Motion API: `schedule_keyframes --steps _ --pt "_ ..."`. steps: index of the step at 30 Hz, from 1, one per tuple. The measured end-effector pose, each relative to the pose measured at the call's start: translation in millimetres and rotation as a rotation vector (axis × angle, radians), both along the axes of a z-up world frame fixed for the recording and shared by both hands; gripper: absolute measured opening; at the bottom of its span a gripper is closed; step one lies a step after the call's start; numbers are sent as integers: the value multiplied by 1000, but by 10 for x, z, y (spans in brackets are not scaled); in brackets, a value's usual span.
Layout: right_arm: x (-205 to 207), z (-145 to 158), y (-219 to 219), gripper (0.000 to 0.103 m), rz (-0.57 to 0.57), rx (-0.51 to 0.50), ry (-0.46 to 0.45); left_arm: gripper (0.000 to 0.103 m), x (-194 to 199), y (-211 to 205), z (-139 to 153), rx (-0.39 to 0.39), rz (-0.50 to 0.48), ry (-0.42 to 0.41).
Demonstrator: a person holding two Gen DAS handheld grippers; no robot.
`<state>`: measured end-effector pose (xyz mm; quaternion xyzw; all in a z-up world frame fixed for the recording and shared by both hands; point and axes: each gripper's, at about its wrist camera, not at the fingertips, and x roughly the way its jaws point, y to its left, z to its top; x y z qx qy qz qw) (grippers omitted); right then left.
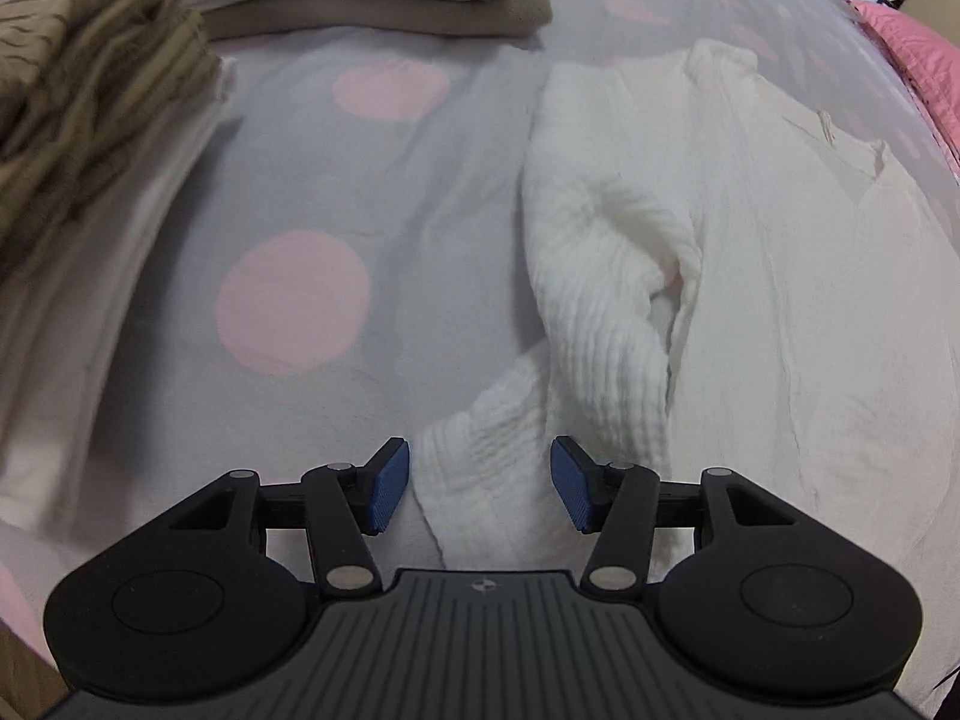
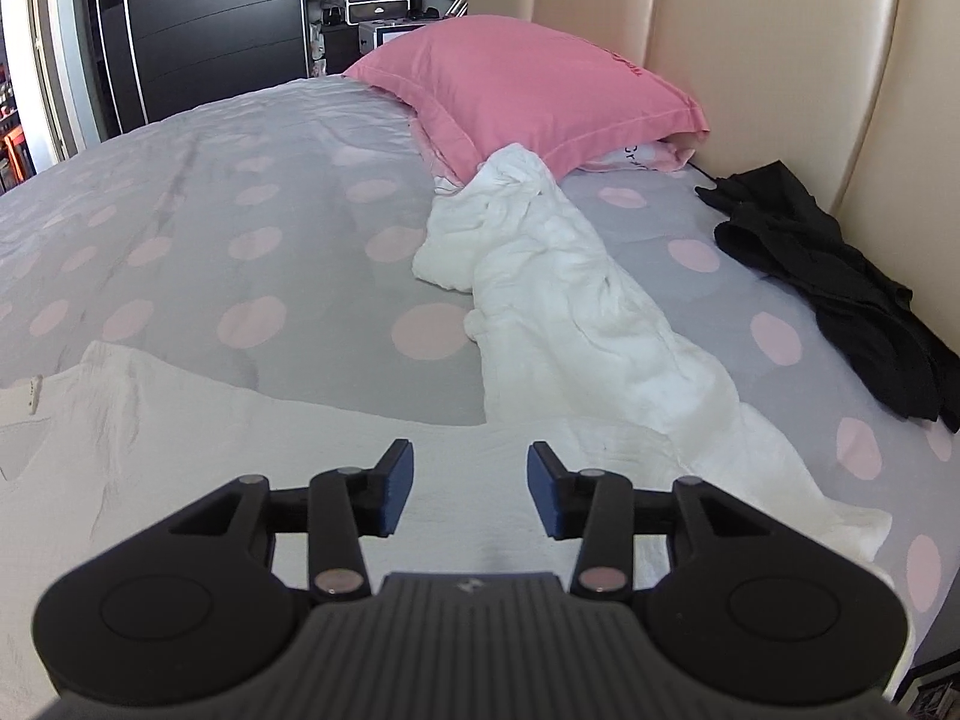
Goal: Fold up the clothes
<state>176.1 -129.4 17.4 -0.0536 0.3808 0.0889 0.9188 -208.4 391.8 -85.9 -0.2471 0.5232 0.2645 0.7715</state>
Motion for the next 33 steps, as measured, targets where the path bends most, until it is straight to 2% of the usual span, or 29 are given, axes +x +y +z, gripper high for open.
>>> schedule_keyframes --steps 2,3,4,8,15,20,24,28,29,31,33 --pt "-15 7 -6 46 -7 1 0 28 33 -61 -28 34 -19 -5" --pt "-21 12 -16 46 -12 7 1 15 41 -67 -11 37 -19 -12" --pt "-23 17 -32 46 -16 12 1 9 47 -65 12 32 -18 -22" --pt "-19 16 -77 46 -38 18 4 7 -6 1 275 61 29 -77" --pt "12 -23 -109 46 -51 18 22 7 -106 402 1129 154 115 -211" --pt "43 -57 -83 46 -45 6 33 7 -24 750 1574 278 143 -204" --pt "70 -83 -82 46 -49 -7 37 7 50 1099 1577 351 212 -110" --pt "98 -132 -85 46 -56 -23 46 7 75 1361 1345 395 250 26" --pt "106 -145 -85 46 -57 -27 49 7 57 1399 1294 389 255 34" --pt "106 -160 -63 46 -46 -32 52 9 4 1465 1211 350 264 2" --pt "93 -167 -24 46 -25 -36 54 13 -36 1436 1175 352 250 -40"
